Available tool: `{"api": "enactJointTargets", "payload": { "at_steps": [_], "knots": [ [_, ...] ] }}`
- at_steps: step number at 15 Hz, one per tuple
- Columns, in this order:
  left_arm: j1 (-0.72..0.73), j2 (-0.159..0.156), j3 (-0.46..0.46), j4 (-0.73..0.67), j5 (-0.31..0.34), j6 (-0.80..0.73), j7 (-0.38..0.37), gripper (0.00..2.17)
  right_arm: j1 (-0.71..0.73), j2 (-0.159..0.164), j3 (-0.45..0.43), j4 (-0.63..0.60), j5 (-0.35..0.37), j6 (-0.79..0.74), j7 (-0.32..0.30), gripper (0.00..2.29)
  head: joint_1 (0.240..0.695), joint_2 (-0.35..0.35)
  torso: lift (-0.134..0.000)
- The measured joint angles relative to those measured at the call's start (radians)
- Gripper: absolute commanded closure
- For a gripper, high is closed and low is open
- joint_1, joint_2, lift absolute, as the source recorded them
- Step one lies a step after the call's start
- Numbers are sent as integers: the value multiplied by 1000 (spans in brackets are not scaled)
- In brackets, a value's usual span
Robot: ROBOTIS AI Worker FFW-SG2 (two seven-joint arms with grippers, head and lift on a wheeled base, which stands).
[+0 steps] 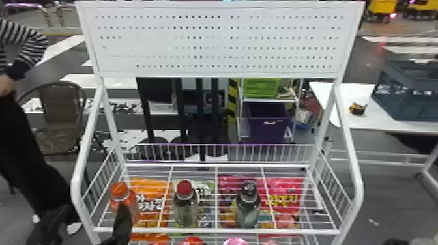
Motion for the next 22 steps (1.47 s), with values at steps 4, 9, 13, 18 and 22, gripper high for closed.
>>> {"api": "enactJointTargets", "payload": {
  "at_steps": [4, 9, 13, 18, 22],
  "knots": [
    [0, -2, -13, 4, -16, 3, 6, 76, 0, 1, 0, 1, 0, -3, 0, 836, 499, 0, 0],
    [3, -4, -15, 2, -19, 3, 6, 76, 0, 1, 0, 3, -22, -15, 0, 836, 499, 0, 0],
    [-37, -8, -104, 103, -54, -22, 27, 83, -3, 1, -3, 8, -15, -15, 0, 836, 499, 0, 0],
    [-202, -31, -323, 457, -88, -198, 100, 83, -8, 1, -1, 11, -15, -13, 0, 836, 499, 0, 0],
    [-318, -68, -395, 625, -61, -293, 112, 83, -9, 1, -2, 17, -17, -12, 0, 836, 499, 0, 0]
  ]
}}
